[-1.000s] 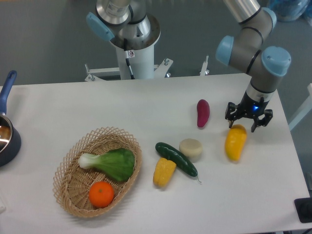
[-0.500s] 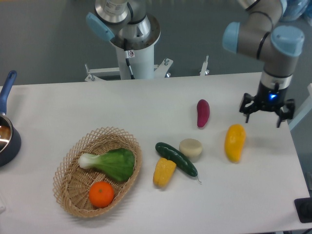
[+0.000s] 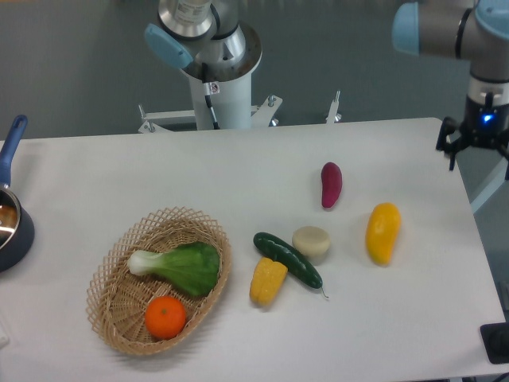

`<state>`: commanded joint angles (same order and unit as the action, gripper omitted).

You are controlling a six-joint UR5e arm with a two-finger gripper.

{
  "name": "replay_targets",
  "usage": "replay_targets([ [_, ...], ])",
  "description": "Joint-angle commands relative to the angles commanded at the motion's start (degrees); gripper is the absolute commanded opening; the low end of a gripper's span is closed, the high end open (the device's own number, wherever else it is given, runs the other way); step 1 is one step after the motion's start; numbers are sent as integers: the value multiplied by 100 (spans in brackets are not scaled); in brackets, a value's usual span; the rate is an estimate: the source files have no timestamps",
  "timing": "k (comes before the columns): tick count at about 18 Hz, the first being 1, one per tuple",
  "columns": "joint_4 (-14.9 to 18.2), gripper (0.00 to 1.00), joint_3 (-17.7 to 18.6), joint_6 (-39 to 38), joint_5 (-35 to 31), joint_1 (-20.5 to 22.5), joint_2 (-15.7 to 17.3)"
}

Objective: Place the mango on the table

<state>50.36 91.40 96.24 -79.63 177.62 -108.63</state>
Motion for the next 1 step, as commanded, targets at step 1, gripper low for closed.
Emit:
replay_targets([
  [1, 0, 100, -8, 0, 0, 18, 9],
])
